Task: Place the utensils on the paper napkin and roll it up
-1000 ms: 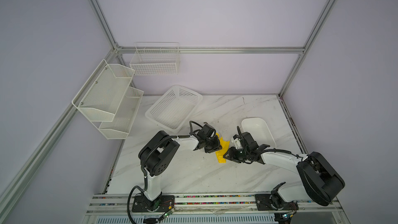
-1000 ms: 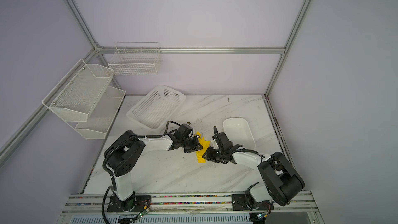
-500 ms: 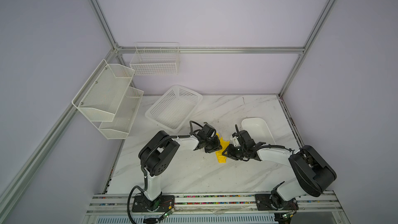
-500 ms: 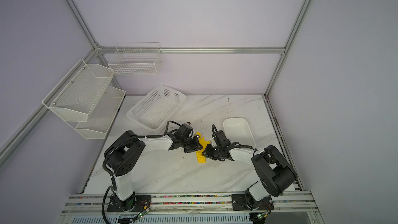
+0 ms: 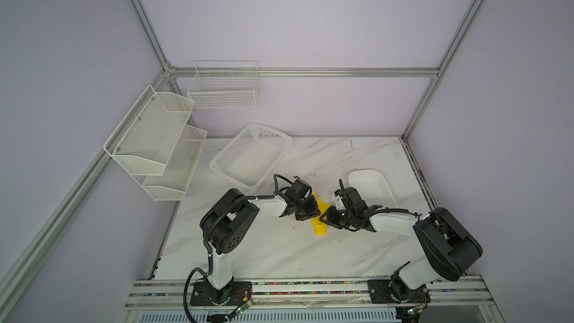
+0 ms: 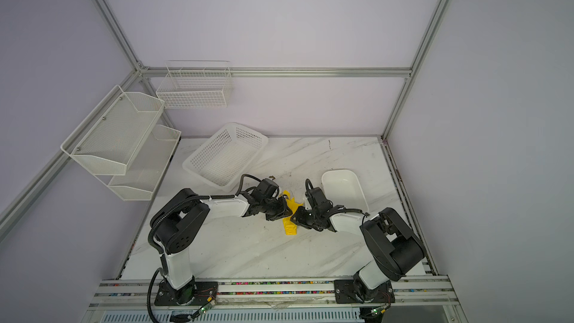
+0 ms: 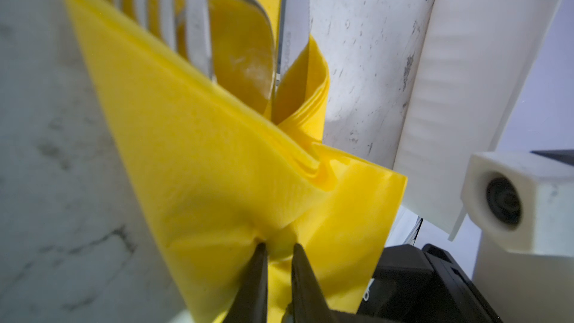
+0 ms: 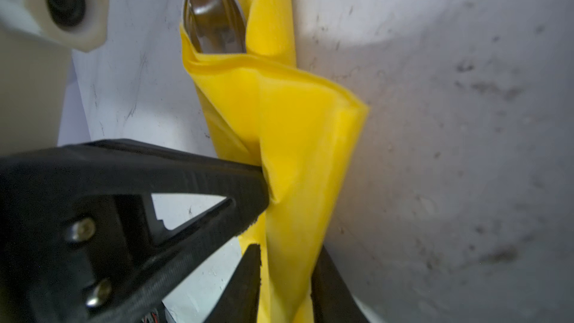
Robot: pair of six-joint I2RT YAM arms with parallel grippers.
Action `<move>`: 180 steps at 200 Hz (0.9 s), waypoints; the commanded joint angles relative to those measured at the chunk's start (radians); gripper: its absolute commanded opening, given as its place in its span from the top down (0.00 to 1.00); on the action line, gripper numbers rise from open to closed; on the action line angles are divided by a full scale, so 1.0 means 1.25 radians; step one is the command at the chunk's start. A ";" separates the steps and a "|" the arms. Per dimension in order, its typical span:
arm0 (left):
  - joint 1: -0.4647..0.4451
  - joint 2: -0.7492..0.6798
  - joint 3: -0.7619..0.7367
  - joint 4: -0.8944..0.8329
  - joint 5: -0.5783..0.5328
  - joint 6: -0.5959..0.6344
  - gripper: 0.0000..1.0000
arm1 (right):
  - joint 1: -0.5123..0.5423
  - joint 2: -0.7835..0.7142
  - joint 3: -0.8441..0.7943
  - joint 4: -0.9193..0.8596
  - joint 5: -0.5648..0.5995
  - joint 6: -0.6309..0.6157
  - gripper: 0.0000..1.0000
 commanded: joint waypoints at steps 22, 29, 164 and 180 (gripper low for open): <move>-0.005 -0.016 0.040 0.033 0.021 0.002 0.79 | -0.013 0.019 -0.028 0.014 0.011 -0.006 0.80; -0.005 -0.023 0.034 0.044 0.024 0.000 0.79 | -0.016 0.021 -0.029 0.012 0.008 -0.009 0.81; 0.040 -0.145 -0.061 -0.054 -0.075 0.019 0.53 | -0.038 0.037 -0.022 0.019 -0.035 -0.033 0.85; 0.040 -0.129 -0.047 -0.058 -0.071 0.019 0.54 | -0.039 0.040 -0.019 0.020 -0.037 -0.034 0.85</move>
